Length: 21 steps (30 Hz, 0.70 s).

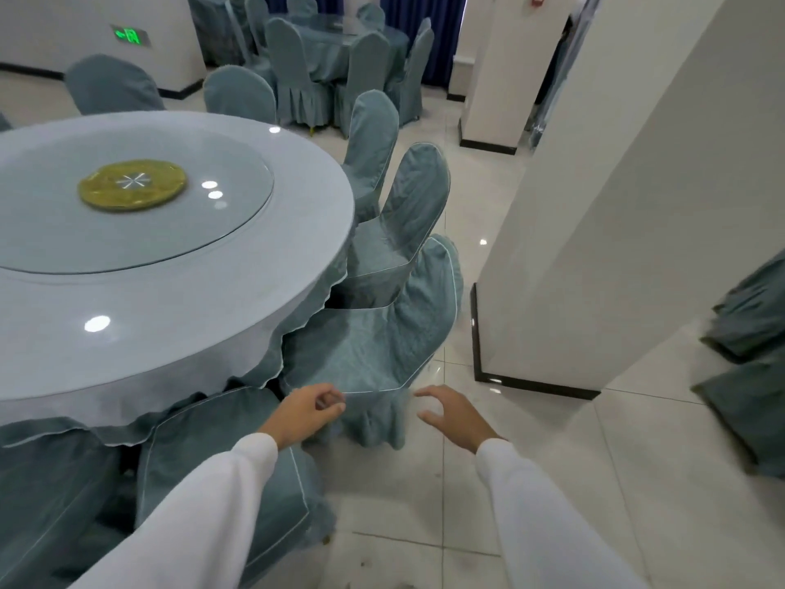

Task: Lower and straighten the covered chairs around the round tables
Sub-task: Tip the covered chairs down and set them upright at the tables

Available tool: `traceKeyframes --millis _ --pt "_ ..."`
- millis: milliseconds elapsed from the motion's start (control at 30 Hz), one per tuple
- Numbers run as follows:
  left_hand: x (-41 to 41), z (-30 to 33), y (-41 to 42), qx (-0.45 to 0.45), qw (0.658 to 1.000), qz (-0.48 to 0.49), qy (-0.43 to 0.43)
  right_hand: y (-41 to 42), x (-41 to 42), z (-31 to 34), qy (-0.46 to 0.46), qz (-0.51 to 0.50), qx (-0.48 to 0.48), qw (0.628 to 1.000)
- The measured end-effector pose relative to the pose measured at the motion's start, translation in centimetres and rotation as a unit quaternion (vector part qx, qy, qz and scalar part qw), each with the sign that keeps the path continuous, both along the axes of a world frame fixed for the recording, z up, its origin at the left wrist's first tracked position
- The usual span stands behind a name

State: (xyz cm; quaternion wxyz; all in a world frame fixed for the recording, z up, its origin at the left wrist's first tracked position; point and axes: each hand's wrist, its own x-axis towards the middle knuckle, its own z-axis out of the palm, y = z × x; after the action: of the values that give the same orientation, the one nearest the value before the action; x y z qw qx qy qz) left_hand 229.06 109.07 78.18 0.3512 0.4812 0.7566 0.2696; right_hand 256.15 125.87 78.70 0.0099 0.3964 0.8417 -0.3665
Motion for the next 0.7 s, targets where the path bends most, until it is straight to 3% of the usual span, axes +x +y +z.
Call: traceKeyframes --millis 300,700 --pt "3.9 2.0 12.9 0.018 0.999 0.038 0.021 13.6 1.4 1.6 0.018 0.018 0.013 1.0" --pt "0.3 0.1 26.8 0.02 0.996 0.091 -0.003 29.9 -6.2 4.0 0.018 0.078 0.065 0.995"
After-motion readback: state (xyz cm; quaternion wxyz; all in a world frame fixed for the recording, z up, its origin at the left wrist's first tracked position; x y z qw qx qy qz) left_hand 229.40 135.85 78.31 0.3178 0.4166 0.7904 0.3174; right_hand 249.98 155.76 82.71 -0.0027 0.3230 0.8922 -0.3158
